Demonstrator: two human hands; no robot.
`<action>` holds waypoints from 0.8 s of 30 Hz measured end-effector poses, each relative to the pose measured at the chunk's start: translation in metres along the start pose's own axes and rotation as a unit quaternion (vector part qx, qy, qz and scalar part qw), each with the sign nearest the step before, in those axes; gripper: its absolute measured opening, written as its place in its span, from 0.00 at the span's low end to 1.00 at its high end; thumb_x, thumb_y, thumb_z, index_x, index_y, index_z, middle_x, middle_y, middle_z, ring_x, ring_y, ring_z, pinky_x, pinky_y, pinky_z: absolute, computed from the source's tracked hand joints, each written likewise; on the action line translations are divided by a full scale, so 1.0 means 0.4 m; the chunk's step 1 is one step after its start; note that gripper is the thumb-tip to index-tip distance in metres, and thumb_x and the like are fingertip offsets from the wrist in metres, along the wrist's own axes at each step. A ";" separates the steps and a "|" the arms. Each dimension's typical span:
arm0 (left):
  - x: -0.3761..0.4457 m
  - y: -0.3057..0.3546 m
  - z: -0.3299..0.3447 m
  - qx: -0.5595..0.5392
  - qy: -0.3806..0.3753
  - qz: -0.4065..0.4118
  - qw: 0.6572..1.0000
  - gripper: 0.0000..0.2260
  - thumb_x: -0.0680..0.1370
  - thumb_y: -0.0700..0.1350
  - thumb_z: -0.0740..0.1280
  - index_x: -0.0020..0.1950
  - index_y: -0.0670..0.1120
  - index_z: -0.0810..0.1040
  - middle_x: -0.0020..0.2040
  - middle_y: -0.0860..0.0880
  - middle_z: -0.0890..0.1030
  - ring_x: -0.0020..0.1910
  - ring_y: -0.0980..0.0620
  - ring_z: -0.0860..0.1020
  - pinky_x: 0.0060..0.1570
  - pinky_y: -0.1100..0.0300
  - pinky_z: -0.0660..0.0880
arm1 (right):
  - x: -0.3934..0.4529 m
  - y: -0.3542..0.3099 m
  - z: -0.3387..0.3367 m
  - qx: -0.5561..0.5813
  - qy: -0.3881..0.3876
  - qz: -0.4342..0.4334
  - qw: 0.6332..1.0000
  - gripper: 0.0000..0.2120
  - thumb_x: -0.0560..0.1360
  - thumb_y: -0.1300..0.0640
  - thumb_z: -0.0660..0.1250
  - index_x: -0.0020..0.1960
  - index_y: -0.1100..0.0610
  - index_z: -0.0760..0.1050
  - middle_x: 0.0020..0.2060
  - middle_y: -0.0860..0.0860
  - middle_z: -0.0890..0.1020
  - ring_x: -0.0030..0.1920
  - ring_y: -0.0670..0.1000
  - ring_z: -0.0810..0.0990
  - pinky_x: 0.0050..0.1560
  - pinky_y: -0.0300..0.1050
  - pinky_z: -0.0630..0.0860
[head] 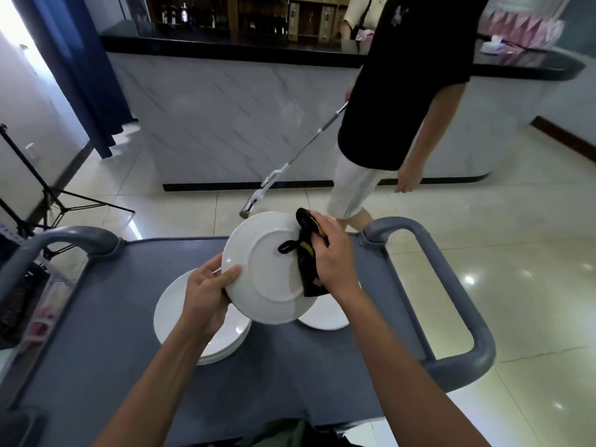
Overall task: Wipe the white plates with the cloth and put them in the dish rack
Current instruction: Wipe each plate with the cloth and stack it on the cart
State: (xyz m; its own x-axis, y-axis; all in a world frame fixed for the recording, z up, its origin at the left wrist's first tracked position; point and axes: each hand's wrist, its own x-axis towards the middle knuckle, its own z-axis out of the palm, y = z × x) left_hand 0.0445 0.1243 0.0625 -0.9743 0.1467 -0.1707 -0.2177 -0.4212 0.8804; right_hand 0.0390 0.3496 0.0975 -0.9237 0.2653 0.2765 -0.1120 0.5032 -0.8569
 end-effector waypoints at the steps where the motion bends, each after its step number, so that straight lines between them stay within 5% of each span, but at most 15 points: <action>1: 0.003 0.006 -0.009 -0.007 0.003 0.000 1.000 0.19 0.73 0.39 0.70 0.64 0.42 0.80 0.52 0.40 0.85 0.46 0.45 0.83 0.40 0.55 0.81 | -0.004 -0.002 -0.003 0.026 0.000 0.017 1.000 0.19 0.81 0.62 0.61 0.69 0.51 0.75 0.64 0.43 0.77 0.65 0.43 0.73 0.70 0.49 0.68; 6: 0.024 0.037 -0.037 -0.039 0.026 0.006 0.999 0.12 0.78 0.35 0.64 0.59 0.43 0.81 0.48 0.46 0.86 0.43 0.49 0.83 0.38 0.58 0.80 | -0.040 0.001 0.001 0.056 -0.013 0.059 0.997 0.19 0.82 0.59 0.61 0.71 0.48 0.73 0.66 0.42 0.77 0.67 0.41 0.72 0.71 0.47 0.69; 11: 0.035 0.053 -0.038 -0.064 0.055 0.001 0.996 0.12 0.79 0.35 0.64 0.61 0.42 0.80 0.48 0.47 0.85 0.43 0.49 0.82 0.38 0.57 0.80 | -0.081 -0.010 0.044 -0.002 0.028 -0.024 0.999 0.20 0.80 0.63 0.63 0.71 0.52 0.73 0.66 0.44 0.76 0.67 0.45 0.72 0.70 0.47 0.69; 19: 0.025 0.084 -0.016 -0.102 0.097 0.005 0.990 0.16 0.80 0.34 0.63 0.68 0.39 0.75 0.58 0.40 0.81 0.52 0.43 0.79 0.50 0.47 0.78 | -0.181 -0.074 0.170 -0.136 0.035 -0.122 0.983 0.21 0.83 0.54 0.60 0.75 0.46 0.67 0.74 0.49 0.67 0.71 0.52 0.64 0.73 0.48 0.61; 24: 0.006 0.102 -0.032 -0.108 0.110 0.000 0.988 0.12 0.80 0.36 0.64 0.62 0.42 0.80 0.51 0.40 0.83 0.46 0.42 0.80 0.46 0.46 0.79 | -0.232 -0.119 0.251 -0.179 0.031 -0.210 0.961 0.22 0.80 0.55 0.62 0.74 0.49 0.70 0.73 0.53 0.69 0.71 0.58 0.67 0.67 0.53 0.68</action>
State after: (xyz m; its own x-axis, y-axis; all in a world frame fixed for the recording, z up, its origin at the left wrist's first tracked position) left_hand 0.0326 0.0960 0.0926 -0.9580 -0.0408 -0.2839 -0.2023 -0.6058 0.7695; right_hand 0.0931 0.2185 0.0689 -0.7998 0.0210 0.5999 -0.3262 0.8238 -0.4637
